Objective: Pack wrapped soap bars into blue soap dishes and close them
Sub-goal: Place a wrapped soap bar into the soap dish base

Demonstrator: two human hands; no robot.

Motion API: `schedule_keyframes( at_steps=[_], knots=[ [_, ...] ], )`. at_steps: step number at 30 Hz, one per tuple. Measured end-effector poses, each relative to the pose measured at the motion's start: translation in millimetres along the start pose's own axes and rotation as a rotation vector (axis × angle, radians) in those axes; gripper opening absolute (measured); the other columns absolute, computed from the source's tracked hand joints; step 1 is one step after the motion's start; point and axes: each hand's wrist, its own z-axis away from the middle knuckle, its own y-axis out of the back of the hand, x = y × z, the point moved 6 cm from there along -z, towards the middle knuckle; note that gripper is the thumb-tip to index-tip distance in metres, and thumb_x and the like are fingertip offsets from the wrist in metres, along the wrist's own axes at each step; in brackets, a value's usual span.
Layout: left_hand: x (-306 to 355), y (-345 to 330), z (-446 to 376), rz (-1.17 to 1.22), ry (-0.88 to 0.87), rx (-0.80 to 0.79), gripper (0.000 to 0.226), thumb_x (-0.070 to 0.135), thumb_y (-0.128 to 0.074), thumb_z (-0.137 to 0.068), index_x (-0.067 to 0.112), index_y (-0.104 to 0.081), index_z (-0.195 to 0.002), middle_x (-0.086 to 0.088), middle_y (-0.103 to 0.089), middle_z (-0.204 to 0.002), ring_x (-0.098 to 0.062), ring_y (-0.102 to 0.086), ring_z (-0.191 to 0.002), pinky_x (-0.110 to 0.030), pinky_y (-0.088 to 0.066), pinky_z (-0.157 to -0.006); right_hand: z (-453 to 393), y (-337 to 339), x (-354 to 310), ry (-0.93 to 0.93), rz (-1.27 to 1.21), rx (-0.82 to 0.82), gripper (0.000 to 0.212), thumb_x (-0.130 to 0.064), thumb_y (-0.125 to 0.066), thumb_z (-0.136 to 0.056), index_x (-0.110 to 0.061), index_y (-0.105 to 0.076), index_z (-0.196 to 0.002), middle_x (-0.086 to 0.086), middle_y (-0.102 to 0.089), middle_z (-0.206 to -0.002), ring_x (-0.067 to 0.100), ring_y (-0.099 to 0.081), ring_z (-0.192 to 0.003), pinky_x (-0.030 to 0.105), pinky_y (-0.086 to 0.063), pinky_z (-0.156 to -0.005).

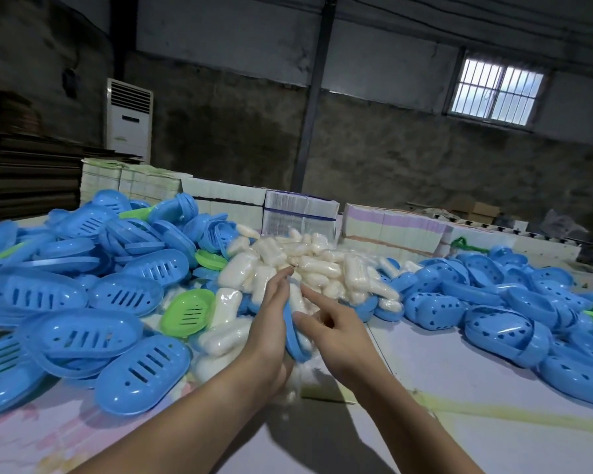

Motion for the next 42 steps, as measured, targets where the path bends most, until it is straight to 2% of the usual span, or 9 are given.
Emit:
schedule_keyframes(
  at_steps=[3, 6, 10, 14, 17, 22, 30, 34, 42],
  knots=[
    [-0.2, -3.6, 2.2, -0.082, -0.081, -0.03, 0.033, 0.036, -0.04, -0.107, 0.051, -0.069, -0.103, 0.013, -0.064, -0.123, -0.013, -0.06, -0.119, -0.032, -0.05, -0.094, 2.7, -2.1, 0.7, -0.03, -0.003, 0.012, 0.045, -0.029, -0.064, -0.088, -0.037, -0.059, -0.132, -0.019, -0.042, -0.044, -0.001, -0.043, -0.047, 0.009, -0.033, -0.048],
    [5.6, -1.9, -1.3, -0.104, -0.147, -0.043, 0.035, 0.034, -0.039, -0.108, 0.05, -0.069, -0.102, 0.01, -0.06, -0.133, -0.015, -0.053, -0.13, -0.039, -0.043, -0.111, 3.5, -3.8, -3.2, 0.006, -0.031, -0.027, 0.026, -0.029, -0.062, -0.089, -0.046, -0.07, -0.107, -0.022, -0.046, -0.045, -0.003, -0.046, -0.047, 0.007, -0.033, -0.048],
    [9.6, 4.6, -7.4, -0.13, -0.135, 0.006, 0.038, 0.028, -0.039, -0.107, 0.036, -0.072, -0.091, 0.002, -0.069, -0.117, -0.015, -0.07, -0.098, -0.031, -0.056, -0.08, 4.8, -7.2, -5.0, -0.019, -0.119, -0.16, 0.038, -0.03, -0.061, -0.092, -0.032, -0.063, -0.131, -0.028, -0.07, -0.096, -0.013, -0.063, -0.092, 0.009, -0.048, -0.081],
    [11.8, 8.6, -10.3, -0.02, -0.016, 0.035, 0.023, 0.027, -0.046, -0.104, 0.023, -0.066, -0.092, -0.004, -0.068, -0.096, -0.025, -0.066, -0.084, -0.035, -0.059, -0.062, 8.0, -2.4, -5.2, -0.017, -0.017, -0.254, 0.07, -0.041, -0.067, -0.075, -0.028, -0.05, -0.142, -0.016, -0.062, -0.122, -0.006, -0.057, -0.103, 0.011, -0.044, -0.086],
    [9.8, 5.7, -8.6, 0.069, 0.077, 0.005, 0.021, 0.028, -0.048, -0.103, 0.022, -0.065, -0.091, -0.005, -0.068, -0.098, -0.029, -0.065, -0.092, -0.036, -0.059, -0.053, 9.2, 1.5, -10.3, 0.062, 0.009, -0.205, 0.062, -0.042, -0.07, -0.074, -0.034, -0.056, -0.133, -0.013, -0.062, -0.12, -0.009, -0.055, -0.097, 0.008, -0.039, -0.08],
    [5.2, 0.9, -6.8, 0.074, 0.109, -0.031, 0.02, 0.029, -0.051, -0.102, 0.024, -0.068, -0.093, -0.004, -0.072, -0.076, -0.021, -0.07, -0.061, -0.032, -0.058, -0.053, 8.0, 4.1, -6.7, 0.098, 0.006, -0.074, 0.049, -0.043, -0.075, -0.069, -0.046, -0.061, -0.116, -0.015, -0.05, -0.118, -0.009, -0.047, -0.108, 0.003, -0.033, -0.084],
    [0.8, -2.0, -5.4, 0.195, 0.266, 0.003, 0.049, 0.049, -0.059, -0.092, 0.006, -0.069, -0.114, -0.016, -0.075, -0.099, -0.03, -0.075, -0.086, -0.043, -0.062, -0.072, 8.8, 3.3, -12.7, 0.181, 0.001, -0.057, 0.041, -0.045, -0.066, -0.08, -0.041, -0.066, -0.121, -0.025, -0.05, -0.131, -0.005, -0.039, -0.129, 0.017, -0.033, -0.103],
    [3.8, -6.1, -5.6, 0.265, 0.307, 0.016, 0.048, 0.05, -0.054, -0.094, 0.005, -0.067, -0.102, -0.016, -0.073, -0.075, -0.029, -0.073, -0.059, -0.035, -0.059, -0.051, 9.1, 4.7, -10.5, 0.207, 0.011, -0.001, 0.036, -0.044, -0.06, -0.081, -0.049, -0.061, -0.117, -0.032, -0.052, -0.126, -0.009, -0.036, -0.128, 0.015, -0.03, -0.106],
    [-9.3, -9.9, -0.8, 0.245, 0.41, 0.022, 0.061, 0.062, -0.048, -0.097, 0.007, -0.066, -0.113, -0.023, -0.075, -0.082, -0.034, -0.074, -0.065, -0.039, -0.059, -0.052, 0.5, 20.6, 8.2, 0.151, -0.092, -0.021, 0.031, -0.041, -0.066, -0.084, -0.047, -0.067, -0.114, -0.023, -0.053, -0.131, -0.005, -0.047, -0.124, 0.017, -0.04, -0.1]
  ],
)
